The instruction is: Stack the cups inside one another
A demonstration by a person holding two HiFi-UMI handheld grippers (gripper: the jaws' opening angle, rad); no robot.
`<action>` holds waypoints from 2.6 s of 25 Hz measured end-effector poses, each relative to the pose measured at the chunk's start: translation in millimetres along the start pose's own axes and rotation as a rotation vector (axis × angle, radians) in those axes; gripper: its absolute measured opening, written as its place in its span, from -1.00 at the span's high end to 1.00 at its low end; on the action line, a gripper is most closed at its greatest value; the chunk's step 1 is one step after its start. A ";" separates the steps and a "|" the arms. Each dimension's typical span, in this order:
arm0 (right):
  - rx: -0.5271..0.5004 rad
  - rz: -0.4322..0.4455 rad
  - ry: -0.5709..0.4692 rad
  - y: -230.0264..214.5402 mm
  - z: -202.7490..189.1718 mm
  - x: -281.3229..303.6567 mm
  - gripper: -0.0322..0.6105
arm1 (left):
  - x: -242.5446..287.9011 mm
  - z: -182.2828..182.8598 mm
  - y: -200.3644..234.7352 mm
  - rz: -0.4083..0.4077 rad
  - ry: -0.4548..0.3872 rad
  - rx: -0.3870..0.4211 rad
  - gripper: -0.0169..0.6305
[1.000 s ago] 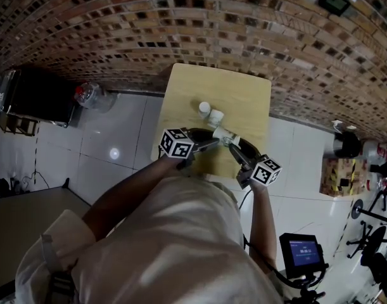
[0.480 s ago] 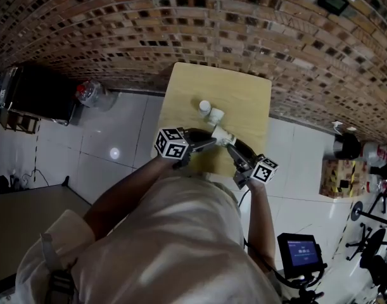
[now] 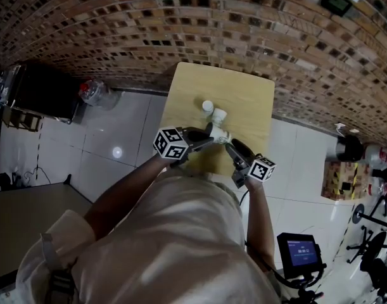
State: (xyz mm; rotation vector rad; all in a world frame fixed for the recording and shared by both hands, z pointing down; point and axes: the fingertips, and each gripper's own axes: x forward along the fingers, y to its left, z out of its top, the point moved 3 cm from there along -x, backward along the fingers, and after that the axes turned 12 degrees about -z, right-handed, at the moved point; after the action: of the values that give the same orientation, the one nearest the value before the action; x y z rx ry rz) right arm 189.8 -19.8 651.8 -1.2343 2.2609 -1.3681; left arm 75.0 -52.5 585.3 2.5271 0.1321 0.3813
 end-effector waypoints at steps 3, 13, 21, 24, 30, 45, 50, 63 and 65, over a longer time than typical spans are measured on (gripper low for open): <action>-0.015 -0.041 0.007 -7.1 -3.6 -0.5 0.06 | -4.5 -9.3 7.6 0.064 0.090 0.034 0.84; -0.018 -0.116 0.033 -16.6 -14.5 -2.5 0.08 | -22.9 -59.6 54.2 0.323 0.434 0.169 0.84; -0.038 -0.156 0.051 -21.6 -18.5 -8.5 0.09 | -21.5 -95.3 84.4 0.411 0.643 0.264 0.83; -0.032 -0.159 0.051 -21.9 -19.5 -11.5 0.10 | -17.5 -108.4 93.5 0.423 0.724 0.308 0.84; -0.061 -0.194 0.062 -29.1 -26.6 -18.6 0.13 | -12.9 -136.4 116.6 0.453 0.841 0.393 0.83; -0.100 -0.282 0.066 -35.5 -28.2 -31.3 0.20 | -3.8 -168.2 133.7 0.453 0.856 0.392 0.83; -0.104 -0.277 0.066 -30.2 -28.0 -26.5 0.21 | -2.4 -176.1 136.1 0.438 0.883 0.409 0.83; -0.104 -0.278 0.054 -28.1 -28.4 -30.0 0.21 | -13.5 -170.4 122.4 0.436 0.797 0.365 0.36; -0.110 -0.274 0.050 -26.7 -28.5 -29.9 0.21 | -20.9 -155.4 111.4 0.451 0.716 0.334 0.36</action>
State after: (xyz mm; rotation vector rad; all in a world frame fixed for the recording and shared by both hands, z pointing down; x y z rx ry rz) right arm 206.7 14.8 682.3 -1.6138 2.2943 -1.3923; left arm 10.0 -66.5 765.8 2.6003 -0.1197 1.5465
